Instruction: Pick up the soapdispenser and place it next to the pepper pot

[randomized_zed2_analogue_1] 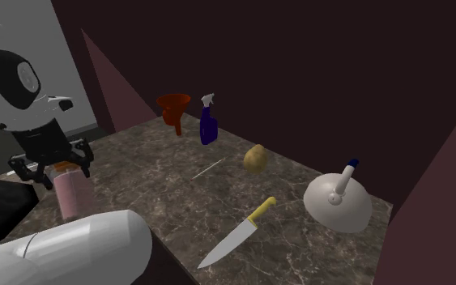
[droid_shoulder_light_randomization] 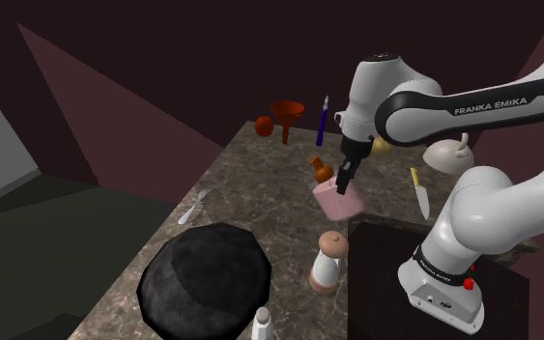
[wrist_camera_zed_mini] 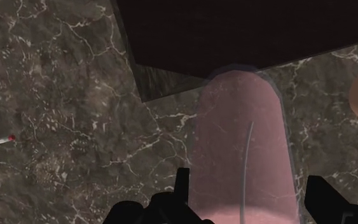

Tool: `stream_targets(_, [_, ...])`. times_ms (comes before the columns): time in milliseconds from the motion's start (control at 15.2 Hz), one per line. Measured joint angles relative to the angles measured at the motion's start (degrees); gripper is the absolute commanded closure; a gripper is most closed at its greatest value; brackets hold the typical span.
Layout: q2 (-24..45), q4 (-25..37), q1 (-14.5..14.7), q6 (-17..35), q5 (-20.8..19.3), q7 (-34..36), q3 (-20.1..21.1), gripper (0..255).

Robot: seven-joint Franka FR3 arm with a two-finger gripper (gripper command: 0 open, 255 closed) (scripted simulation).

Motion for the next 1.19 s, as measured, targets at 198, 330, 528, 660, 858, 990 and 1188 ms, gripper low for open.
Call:
stream_targets(198, [1.0,-2.0,0.1,2.9,0.3,0.1,0.3,255])
stream_targets(330, [1.7,-3.1,0.2,4.8,0.4,0.2,0.5,255])
stream_targets(528, [2.9,-4.8,0.2,7.7,0.5,0.2,0.7,255])
stream_targets(660, [4.2,-5.7,0.3,9.8,0.8,0.5,1.1,255])
stream_targets(858, [5.5,-7.0,0.1,13.2,0.8,0.3,1.1,255])
stream_targets(990, [7.0,-7.9,0.1,15.7,0.9,0.4,1.4,255])
stream_targets(1188, [7.2,-8.1,0.2,16.1,0.9,0.5,1.4,255])
